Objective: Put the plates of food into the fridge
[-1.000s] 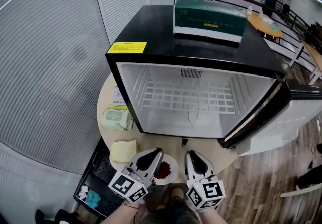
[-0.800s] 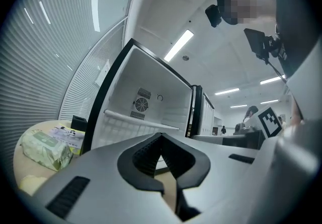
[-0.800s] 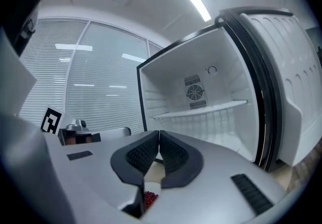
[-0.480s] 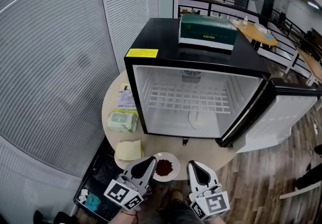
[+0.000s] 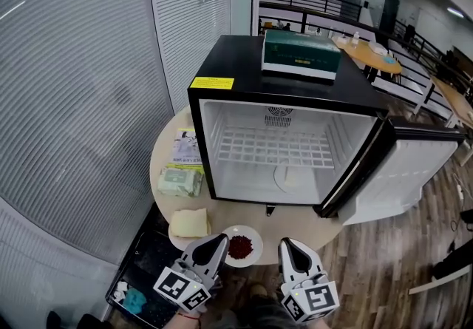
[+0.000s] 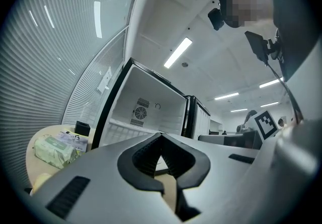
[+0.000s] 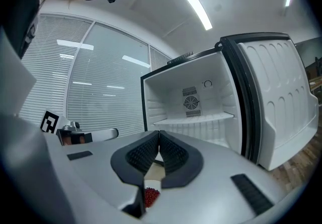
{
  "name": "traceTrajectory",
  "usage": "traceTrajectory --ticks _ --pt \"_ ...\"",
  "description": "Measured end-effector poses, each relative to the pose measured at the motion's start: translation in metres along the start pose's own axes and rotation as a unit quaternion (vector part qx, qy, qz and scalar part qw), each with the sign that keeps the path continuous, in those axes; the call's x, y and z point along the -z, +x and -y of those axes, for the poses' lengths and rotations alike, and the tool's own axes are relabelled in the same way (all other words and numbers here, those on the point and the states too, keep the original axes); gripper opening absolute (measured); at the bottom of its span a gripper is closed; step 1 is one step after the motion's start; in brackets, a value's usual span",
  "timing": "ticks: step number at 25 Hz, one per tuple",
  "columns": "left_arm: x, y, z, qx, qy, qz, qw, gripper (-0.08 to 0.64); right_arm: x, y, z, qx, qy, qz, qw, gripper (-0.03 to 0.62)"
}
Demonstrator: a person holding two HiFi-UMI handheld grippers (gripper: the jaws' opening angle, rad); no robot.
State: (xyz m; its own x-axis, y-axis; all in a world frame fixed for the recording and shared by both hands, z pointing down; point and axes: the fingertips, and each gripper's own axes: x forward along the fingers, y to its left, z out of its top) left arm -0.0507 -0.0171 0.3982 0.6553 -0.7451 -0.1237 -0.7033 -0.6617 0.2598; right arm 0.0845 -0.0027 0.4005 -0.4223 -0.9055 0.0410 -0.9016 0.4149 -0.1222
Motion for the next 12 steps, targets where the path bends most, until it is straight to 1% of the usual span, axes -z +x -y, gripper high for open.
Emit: traceTrajectory --ticks 6,12 --pt "-0.0004 -0.0026 0.0044 0.004 -0.003 -0.001 1.0 -0.009 0.0088 0.0015 0.0018 0.005 0.033 -0.008 0.999 0.009" --pt "-0.0005 -0.0037 0.0031 0.001 0.0 -0.004 1.0 -0.009 0.0083 0.0014 0.0053 0.009 0.044 -0.006 0.999 0.009"
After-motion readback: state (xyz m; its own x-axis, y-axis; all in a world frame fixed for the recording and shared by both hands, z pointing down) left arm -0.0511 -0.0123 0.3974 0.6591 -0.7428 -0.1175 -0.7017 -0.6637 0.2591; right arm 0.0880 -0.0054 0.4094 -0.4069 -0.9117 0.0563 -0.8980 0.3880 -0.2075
